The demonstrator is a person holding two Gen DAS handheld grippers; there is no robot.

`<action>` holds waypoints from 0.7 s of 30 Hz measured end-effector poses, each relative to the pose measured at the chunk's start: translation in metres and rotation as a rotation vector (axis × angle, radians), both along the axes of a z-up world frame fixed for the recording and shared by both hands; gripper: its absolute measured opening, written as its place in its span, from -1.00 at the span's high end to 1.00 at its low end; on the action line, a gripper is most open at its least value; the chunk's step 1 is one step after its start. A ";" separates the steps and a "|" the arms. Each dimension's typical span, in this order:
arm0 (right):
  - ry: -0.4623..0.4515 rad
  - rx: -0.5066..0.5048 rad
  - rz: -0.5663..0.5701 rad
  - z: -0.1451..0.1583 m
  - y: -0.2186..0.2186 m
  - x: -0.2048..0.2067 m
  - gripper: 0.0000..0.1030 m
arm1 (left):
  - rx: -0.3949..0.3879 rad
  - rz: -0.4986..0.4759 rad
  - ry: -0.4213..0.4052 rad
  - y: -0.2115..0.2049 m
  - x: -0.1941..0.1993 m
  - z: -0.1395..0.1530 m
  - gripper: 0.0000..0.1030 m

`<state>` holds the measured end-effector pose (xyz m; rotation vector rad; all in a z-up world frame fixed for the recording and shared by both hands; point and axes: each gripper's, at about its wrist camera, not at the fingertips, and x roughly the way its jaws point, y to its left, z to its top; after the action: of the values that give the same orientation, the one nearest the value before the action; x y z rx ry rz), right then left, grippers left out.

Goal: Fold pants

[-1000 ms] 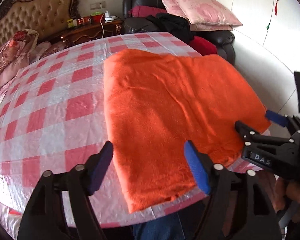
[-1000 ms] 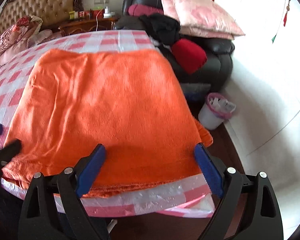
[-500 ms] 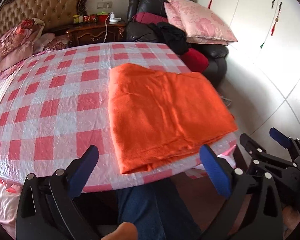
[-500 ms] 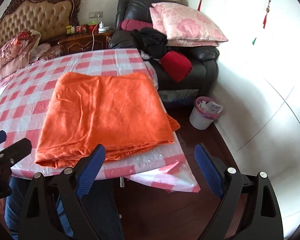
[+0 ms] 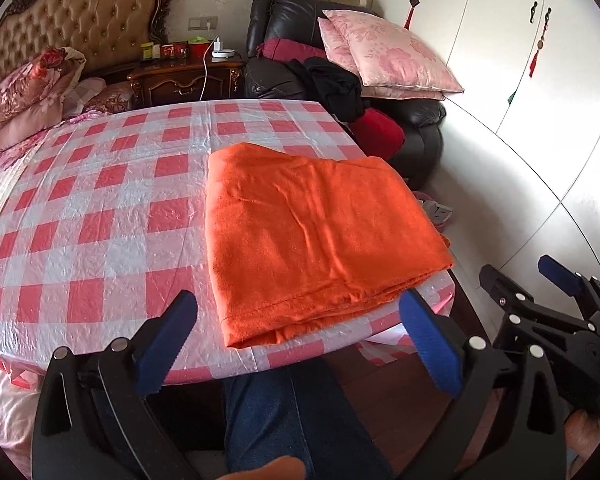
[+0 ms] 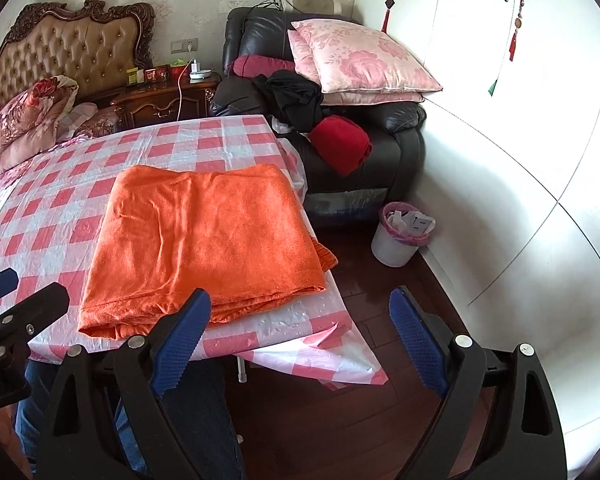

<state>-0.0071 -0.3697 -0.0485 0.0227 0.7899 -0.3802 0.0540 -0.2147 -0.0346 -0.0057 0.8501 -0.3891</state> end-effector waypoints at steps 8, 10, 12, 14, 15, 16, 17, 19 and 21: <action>0.001 0.008 0.006 0.000 -0.001 0.001 -0.70 | 0.007 -0.004 -0.012 -0.004 -0.001 0.000 -0.96; -0.001 0.011 0.007 0.000 -0.001 0.001 -0.70 | 0.006 -0.004 -0.009 -0.004 -0.001 0.001 -0.96; -0.002 0.012 0.006 0.000 0.000 0.001 -0.70 | 0.007 -0.004 -0.008 -0.004 0.000 0.001 -0.96; -0.002 0.013 0.007 0.000 -0.001 0.001 -0.70 | 0.006 -0.005 -0.009 -0.003 0.000 0.001 -0.96; -0.001 0.013 0.007 0.000 -0.001 0.001 -0.70 | 0.006 -0.006 -0.010 -0.004 0.000 0.001 -0.96; -0.001 0.012 0.007 0.000 0.000 0.001 -0.70 | 0.007 -0.007 -0.011 -0.003 0.000 0.000 -0.96; -0.002 0.012 0.007 0.000 0.000 0.001 -0.70 | 0.008 -0.009 -0.012 -0.004 0.000 0.000 -0.96; -0.001 0.013 0.007 0.000 0.000 0.001 -0.70 | 0.009 -0.009 -0.013 -0.004 0.000 0.000 -0.96; -0.001 0.014 0.006 0.000 -0.001 0.001 -0.70 | 0.008 -0.008 -0.013 -0.004 0.000 0.000 -0.96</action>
<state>-0.0062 -0.3702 -0.0487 0.0333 0.7915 -0.3687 0.0539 -0.2183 -0.0345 0.0079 0.8386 -0.3929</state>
